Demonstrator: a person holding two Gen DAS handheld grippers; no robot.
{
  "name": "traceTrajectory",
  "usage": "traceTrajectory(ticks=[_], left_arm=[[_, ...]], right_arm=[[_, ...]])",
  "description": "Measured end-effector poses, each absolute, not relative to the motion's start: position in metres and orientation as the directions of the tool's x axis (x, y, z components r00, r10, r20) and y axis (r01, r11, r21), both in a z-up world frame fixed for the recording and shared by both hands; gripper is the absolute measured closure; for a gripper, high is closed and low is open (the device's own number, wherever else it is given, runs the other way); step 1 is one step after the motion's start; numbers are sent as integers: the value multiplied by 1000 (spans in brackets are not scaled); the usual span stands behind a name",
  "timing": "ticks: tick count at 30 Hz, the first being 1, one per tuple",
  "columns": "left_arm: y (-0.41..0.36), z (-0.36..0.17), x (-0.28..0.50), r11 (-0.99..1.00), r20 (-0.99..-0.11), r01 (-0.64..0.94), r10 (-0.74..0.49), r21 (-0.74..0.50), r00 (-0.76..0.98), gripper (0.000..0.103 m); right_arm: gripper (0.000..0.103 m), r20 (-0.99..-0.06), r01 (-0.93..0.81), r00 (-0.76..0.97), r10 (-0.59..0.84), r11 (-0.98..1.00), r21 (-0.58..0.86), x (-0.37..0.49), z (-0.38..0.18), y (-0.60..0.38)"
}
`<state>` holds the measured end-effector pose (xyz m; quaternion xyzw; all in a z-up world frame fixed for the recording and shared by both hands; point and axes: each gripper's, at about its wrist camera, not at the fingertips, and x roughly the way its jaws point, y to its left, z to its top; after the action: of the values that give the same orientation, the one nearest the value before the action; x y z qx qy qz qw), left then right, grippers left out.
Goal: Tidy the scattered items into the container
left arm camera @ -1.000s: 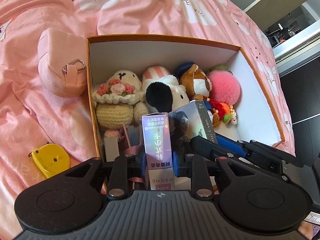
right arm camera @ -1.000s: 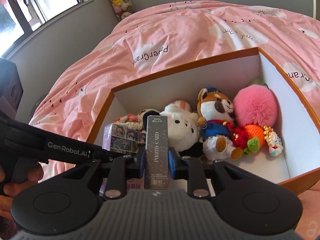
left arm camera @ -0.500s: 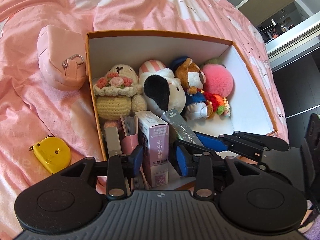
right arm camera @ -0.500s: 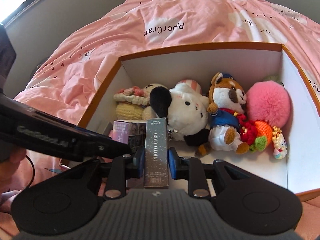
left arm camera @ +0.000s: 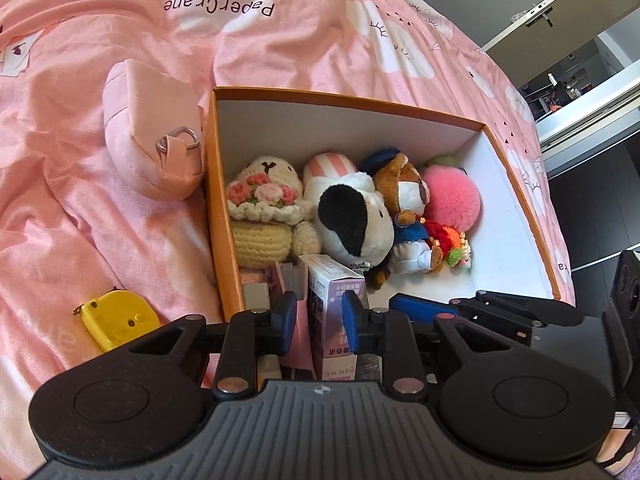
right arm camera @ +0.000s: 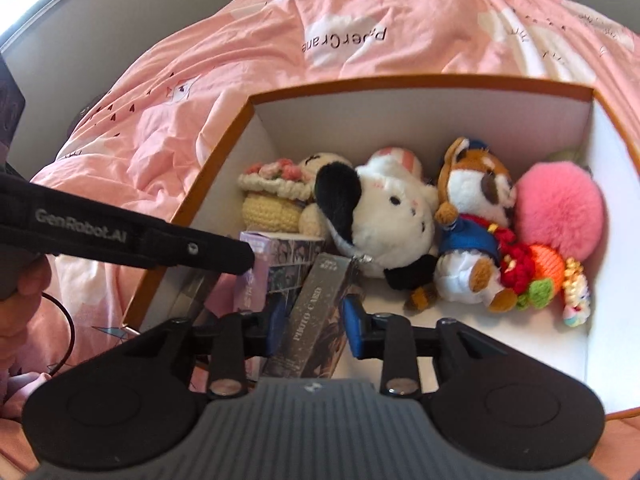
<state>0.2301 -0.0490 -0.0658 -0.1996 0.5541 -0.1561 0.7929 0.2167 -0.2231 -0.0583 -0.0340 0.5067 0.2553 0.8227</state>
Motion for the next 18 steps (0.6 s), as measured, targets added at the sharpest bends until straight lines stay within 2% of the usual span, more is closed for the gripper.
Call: traceTrajectory(ticks=[9,18], left_arm=[[-45,-64,231,863,-804,20,-479,-505,351,76],[-1,-45,207,828,-748,-26,-492,-560,446,76]], right_arm=[[65,-791,-455,376,482,840,295,218,-43,-220],[64,-839,-474,359,408,854,212,218,-61,-188]])
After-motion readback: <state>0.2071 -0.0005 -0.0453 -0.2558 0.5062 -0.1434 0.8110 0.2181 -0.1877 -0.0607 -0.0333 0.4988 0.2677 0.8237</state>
